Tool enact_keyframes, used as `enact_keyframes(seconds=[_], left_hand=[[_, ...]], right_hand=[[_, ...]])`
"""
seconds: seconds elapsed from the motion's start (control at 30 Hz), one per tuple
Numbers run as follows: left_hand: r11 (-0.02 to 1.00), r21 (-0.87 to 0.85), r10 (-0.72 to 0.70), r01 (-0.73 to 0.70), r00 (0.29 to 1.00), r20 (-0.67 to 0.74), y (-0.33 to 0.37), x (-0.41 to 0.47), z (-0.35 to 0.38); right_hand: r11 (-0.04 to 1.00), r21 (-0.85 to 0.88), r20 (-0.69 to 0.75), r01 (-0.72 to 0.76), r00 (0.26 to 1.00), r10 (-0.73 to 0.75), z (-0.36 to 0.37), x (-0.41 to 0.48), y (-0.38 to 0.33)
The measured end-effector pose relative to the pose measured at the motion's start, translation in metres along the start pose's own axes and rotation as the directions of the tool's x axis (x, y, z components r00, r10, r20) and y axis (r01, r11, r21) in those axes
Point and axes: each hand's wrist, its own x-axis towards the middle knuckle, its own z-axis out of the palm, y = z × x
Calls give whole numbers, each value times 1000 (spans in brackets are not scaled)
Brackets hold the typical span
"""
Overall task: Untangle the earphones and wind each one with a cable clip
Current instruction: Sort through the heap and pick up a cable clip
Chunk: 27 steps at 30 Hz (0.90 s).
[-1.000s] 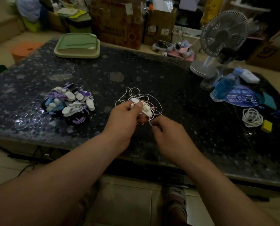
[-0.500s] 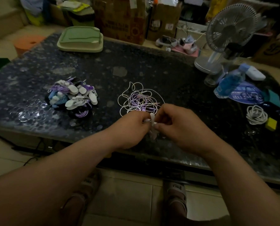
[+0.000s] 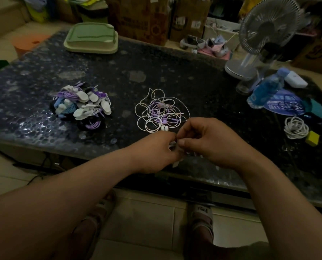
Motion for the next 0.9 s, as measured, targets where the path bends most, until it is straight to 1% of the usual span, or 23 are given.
enact_keyframes(seconds=[0.1, 0.17, 0.23, 0.33, 0.4, 0.47, 0.53, 0.6, 0.63, 0.7, 0.73, 0.77, 0.8, 0.83, 0.9], left_hand=[[1000, 14, -11, 10, 998, 54, 0, 1, 1], [1000, 6, 10, -10, 996, 93, 2, 1, -1], [997, -72, 43, -34, 990, 133, 3, -1, -5], [977, -209, 84, -45, 980, 182, 8, -3, -10], [956, -288, 113, -49, 971, 210, 10, -4, -12], [937, -345, 138, -57, 966, 217, 11, -4, -15], [927, -370, 145, -58, 967, 212, 9, -4, -19], [920, -389, 123, -40, 974, 189, 6, -2, -20], [909, -416, 96, -22, 983, 157, 5, -1, -21], [857, -515, 25, 21, 996, 82, 4, 1, -20], [815, -577, -19, 52, 998, 63, 5, 2, -20], [766, -638, -61, 78, 997, 49, 4, 3, -18], [731, -677, -89, 87, 996, 31, 3, 4, -17], [725, -684, -105, 80, 994, 6, 3, 4, -17], [765, -642, -103, 44, 993, -54, 2, 5, -16]], right_hand=[[998, -60, -8, 25, 1000, -26, 2, 1, 0], [998, -39, -19, 46, 999, -47, 2, 2, 1], [999, 40, -34, 33, 999, -32, 0, 2, 3], [985, 167, -12, -48, 999, 51, -6, 1, 11], [940, 319, 33, -121, 993, 117, -8, 0, 18], [869, 453, 77, -199, 980, 184, -8, 0, 23], [845, 487, 74, -221, 974, 212, -8, -1, 25], [875, 445, 19, -190, 979, 203, -7, -2, 23], [911, 379, -24, -162, 983, 185, -6, -2, 21], [981, 160, -125, -107, 984, 128, -4, -3, 17], [994, 62, -174, -87, 980, 96, -3, -3, 16], [998, 0, -218, -67, 974, 66, -1, -4, 14], [999, -31, -256, -45, 966, 36, 1, -4, 11], [999, -36, -277, -21, 961, 10, 3, -5, 9], [1000, -2, -257, 20, 966, -20, 6, -5, 7]])
